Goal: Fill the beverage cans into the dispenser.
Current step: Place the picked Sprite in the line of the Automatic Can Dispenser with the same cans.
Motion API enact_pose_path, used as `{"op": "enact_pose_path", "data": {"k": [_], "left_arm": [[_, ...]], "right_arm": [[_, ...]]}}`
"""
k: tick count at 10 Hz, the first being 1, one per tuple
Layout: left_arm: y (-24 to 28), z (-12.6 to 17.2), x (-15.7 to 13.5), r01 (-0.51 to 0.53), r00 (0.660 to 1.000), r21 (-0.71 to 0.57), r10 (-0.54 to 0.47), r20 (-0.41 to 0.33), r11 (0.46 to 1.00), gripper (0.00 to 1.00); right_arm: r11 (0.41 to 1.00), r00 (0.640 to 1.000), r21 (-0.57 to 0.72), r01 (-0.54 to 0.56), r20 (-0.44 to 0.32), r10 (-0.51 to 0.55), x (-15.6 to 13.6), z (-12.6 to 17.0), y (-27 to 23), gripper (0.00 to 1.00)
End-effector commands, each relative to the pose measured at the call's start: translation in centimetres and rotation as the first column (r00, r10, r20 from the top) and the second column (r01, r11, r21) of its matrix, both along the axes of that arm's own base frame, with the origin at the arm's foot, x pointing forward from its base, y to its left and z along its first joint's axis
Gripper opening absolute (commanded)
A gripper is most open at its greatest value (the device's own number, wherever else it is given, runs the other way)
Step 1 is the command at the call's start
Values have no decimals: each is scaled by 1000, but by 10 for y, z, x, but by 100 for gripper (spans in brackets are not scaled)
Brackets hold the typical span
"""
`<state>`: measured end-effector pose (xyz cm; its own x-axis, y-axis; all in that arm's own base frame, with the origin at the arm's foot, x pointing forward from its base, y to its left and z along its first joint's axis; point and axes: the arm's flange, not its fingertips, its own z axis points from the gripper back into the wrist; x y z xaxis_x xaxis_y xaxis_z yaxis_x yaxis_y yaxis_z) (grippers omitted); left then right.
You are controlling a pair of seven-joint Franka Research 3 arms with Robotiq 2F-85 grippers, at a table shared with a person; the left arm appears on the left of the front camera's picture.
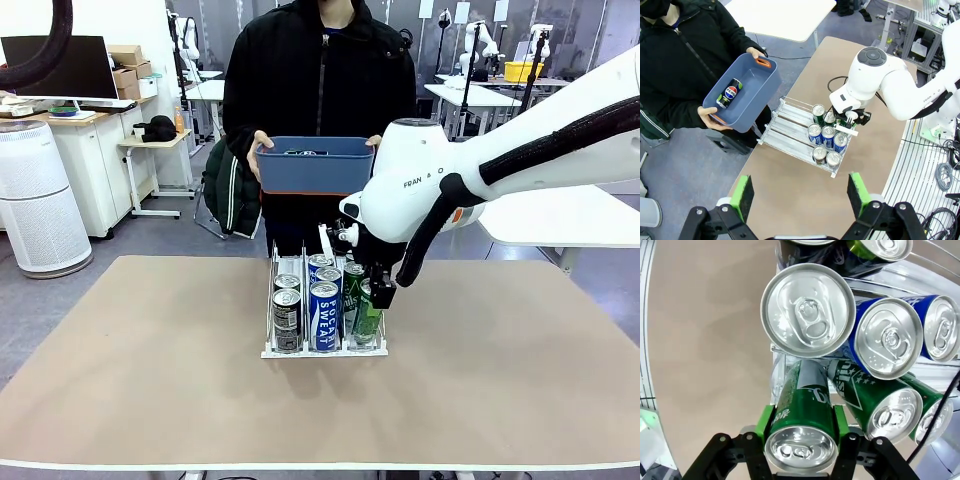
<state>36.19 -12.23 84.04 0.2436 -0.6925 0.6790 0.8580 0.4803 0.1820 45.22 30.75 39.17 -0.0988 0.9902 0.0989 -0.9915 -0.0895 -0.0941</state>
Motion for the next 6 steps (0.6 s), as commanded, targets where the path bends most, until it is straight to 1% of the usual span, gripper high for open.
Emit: {"op": "enact_pose_path", "data": {"k": [1, 2, 3, 4, 5, 6], "left_arm": [[0, 0, -1, 0, 1000, -9, 0, -5, 1000, 100], [0, 0, -1, 0, 1000, -9, 0, -5, 1000, 100], [0, 0, -1, 0, 1000, -9, 0, -5, 1000, 100], [0, 0, -1, 0, 1000, -9, 0, -5, 1000, 100], [0, 0, -1, 0, 1000, -9, 0, -5, 1000, 100], [0, 0, -1, 0, 1000, -9, 0, -5, 1000, 100]], "right_arm": [[1000, 1000, 0, -28, 14, 28, 4, -5, -2, 58], [999, 999, 7, -48, 6, 48, 3, -4, -2, 73], [999, 999, 13, -51, -8, 51, 4, -2, -2, 78], [999, 999, 18, -40, -5, 40, 3, 8, -4, 93], [1000, 1000, 18, -23, -13, 24, 0, 21, -7, 98], [1000, 1000, 27, -6, -14, 6, -1, 36, -11, 100]]}}
